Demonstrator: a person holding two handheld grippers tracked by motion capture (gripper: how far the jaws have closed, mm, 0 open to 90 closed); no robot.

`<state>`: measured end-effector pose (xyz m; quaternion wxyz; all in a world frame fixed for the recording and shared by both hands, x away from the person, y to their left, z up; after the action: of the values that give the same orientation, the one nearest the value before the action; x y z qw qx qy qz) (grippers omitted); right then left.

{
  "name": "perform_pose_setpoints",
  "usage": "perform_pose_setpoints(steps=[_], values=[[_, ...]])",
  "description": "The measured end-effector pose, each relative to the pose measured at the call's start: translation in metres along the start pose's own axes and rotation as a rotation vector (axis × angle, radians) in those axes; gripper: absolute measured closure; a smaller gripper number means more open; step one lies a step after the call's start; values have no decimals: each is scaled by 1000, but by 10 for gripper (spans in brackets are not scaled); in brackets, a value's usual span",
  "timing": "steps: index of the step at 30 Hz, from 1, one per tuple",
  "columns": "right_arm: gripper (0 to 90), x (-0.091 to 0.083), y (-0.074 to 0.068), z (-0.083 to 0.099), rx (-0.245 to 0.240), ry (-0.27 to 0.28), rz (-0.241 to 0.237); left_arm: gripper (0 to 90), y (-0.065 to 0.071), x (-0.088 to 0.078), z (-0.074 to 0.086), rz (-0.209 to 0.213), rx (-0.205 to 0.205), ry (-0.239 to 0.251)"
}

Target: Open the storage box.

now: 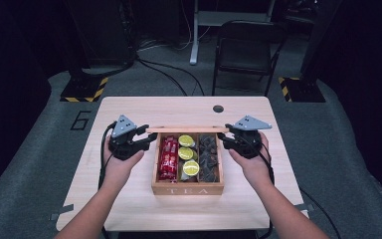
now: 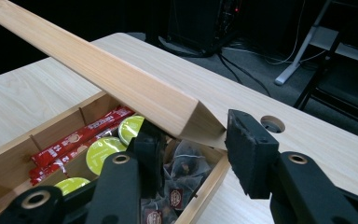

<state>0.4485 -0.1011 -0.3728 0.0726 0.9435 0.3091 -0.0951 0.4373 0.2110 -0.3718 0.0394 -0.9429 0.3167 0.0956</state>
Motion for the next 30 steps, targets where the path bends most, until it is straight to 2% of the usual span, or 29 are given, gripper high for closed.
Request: perform_pose_setpoints(steps=[5,13,15,16,20,30], values=[[577,2,2,-3,-15,-2,1,554,-4,7,2,-8,1,2],[575,6,5,-7,12,11,4,561,-9,17,6,-37,-11,3],[574,7,6,-7,16,12,5,572,-9,18,5,-37,-4,11],[575,8,7,-8,18,14,4,585,-9,19,5,-38,14,9],[580,10,9,-9,21,18,9,603,-9,22,2,-60,25,16],[578,22,17,-11,37,6,13,611,-16,28,-6,-46,16,-2]])
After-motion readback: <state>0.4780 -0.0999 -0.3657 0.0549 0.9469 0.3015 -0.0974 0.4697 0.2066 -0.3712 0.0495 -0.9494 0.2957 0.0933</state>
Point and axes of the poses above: each handheld gripper's, and its own axes: x roughly forward along the jaws, z roughly out of its underside, y roughly to its right, the point moved 4 cm from there along x, roughly forward along the jaws, and after that the axes turned 12 degrees about y, right-handed, at the moved point
